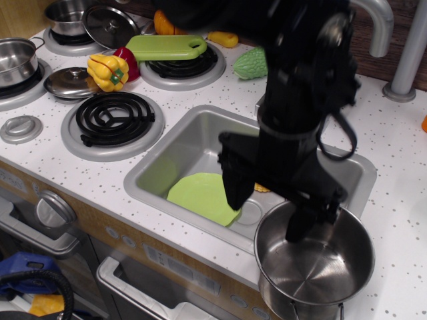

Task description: Put pot in sink

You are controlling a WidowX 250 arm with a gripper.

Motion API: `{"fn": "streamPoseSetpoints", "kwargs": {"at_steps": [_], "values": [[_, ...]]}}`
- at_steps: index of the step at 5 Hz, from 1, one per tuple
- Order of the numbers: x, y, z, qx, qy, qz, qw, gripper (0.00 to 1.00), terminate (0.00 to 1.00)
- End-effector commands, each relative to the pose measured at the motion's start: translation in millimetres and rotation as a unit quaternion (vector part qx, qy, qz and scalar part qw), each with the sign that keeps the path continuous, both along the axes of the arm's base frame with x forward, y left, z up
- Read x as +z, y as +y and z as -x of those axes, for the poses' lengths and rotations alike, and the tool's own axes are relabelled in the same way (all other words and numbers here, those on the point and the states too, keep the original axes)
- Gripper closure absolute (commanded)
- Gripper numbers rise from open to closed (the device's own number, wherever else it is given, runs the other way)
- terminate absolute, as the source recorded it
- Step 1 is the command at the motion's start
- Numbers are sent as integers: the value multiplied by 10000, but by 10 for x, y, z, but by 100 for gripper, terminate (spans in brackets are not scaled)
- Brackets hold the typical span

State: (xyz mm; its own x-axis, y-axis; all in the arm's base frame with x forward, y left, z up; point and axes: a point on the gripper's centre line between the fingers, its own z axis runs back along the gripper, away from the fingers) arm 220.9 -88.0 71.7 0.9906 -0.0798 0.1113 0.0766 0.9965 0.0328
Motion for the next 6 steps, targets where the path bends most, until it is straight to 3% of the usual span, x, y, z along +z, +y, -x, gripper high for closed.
{"fn": "streamPoseSetpoints", "kwargs": {"at_steps": [1,2,3,5,6], "values": [[-136,-41,-59,-17,-470,143,9988,0,0],[-219,-3,-96,-60,-569,167,9982,0,0],[-371,-30,-138,262,-724,332,9965,100,0],[-324,-69,-155,343,-708,345,9963,100,0],[-144,21,-197,208,-466,257,9984,100,0]]}}
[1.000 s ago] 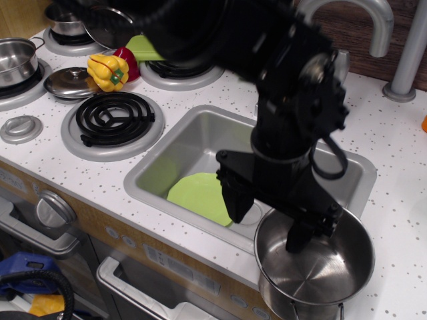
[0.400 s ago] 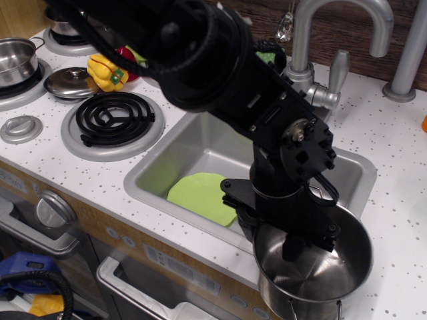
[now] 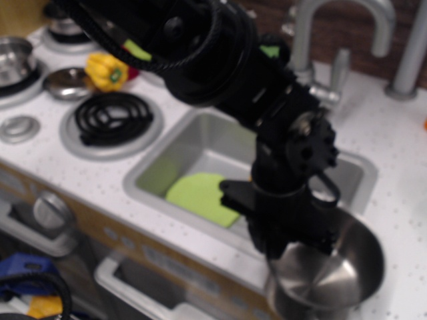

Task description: Put pot in sink

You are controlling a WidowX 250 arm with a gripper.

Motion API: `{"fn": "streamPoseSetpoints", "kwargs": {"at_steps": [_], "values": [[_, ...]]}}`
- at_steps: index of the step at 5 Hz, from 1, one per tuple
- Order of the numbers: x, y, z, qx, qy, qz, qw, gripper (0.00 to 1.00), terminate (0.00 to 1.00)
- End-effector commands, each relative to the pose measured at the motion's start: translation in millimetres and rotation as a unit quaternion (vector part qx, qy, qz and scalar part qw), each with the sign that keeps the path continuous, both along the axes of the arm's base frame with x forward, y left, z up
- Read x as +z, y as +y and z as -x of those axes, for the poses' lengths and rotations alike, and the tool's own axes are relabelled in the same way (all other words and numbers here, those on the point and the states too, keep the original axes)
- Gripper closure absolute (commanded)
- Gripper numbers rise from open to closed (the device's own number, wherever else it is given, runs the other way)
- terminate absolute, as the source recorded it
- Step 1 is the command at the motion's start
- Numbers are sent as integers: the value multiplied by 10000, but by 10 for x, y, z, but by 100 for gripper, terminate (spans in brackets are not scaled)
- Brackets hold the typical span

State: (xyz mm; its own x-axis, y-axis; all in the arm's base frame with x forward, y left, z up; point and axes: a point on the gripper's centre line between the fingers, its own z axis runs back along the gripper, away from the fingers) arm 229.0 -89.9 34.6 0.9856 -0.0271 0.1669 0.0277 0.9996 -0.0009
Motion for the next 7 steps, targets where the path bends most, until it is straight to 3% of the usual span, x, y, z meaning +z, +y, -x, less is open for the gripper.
{"fn": "streamPoseSetpoints", "kwargs": {"at_steps": [1,2,3,4,5,6,7], "values": [[360,219,-226,-298,-80,-97,9995,100,0],[479,521,-522,-735,-150,-499,9959,100,0],[363,693,-799,-1060,-461,-740,9905,100,0],[165,706,-906,-1130,-795,-1086,9844,100,0],[-25,715,-910,-1163,-1019,-986,9830,100,0],[-180,721,-908,-1193,-1359,-859,9798,0,0],[-226,734,-934,-1181,-1529,-758,9782,0,0]]}}
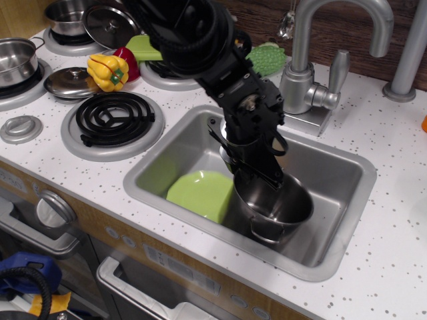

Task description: Put pot in sink

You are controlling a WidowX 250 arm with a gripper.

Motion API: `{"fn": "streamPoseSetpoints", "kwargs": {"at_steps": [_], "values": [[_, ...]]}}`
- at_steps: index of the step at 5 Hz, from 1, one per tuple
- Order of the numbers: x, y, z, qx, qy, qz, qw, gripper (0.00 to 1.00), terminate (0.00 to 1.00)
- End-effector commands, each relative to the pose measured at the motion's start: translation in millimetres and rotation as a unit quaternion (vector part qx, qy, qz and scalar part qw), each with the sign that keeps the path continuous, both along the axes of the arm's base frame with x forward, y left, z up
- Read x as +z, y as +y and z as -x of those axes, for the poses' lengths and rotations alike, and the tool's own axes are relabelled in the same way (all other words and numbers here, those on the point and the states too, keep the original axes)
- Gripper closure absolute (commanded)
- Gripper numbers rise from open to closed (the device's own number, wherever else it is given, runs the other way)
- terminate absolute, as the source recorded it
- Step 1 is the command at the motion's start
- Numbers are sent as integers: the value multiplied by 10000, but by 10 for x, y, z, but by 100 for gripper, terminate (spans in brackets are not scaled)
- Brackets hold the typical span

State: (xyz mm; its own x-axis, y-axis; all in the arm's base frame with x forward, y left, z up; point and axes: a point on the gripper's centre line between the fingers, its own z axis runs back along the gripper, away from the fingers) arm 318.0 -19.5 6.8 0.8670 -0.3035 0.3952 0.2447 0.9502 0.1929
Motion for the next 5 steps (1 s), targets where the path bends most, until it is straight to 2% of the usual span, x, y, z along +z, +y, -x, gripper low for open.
{"fn": "streamPoseSetpoints", "kwargs": {"at_steps": [1,4,5], "values": [[52,30,-44,21,-180,54,9998,0,0],[52,30,-44,21,-180,54,9998,0,0],[52,30,-44,21,-180,54,9998,0,100]]}}
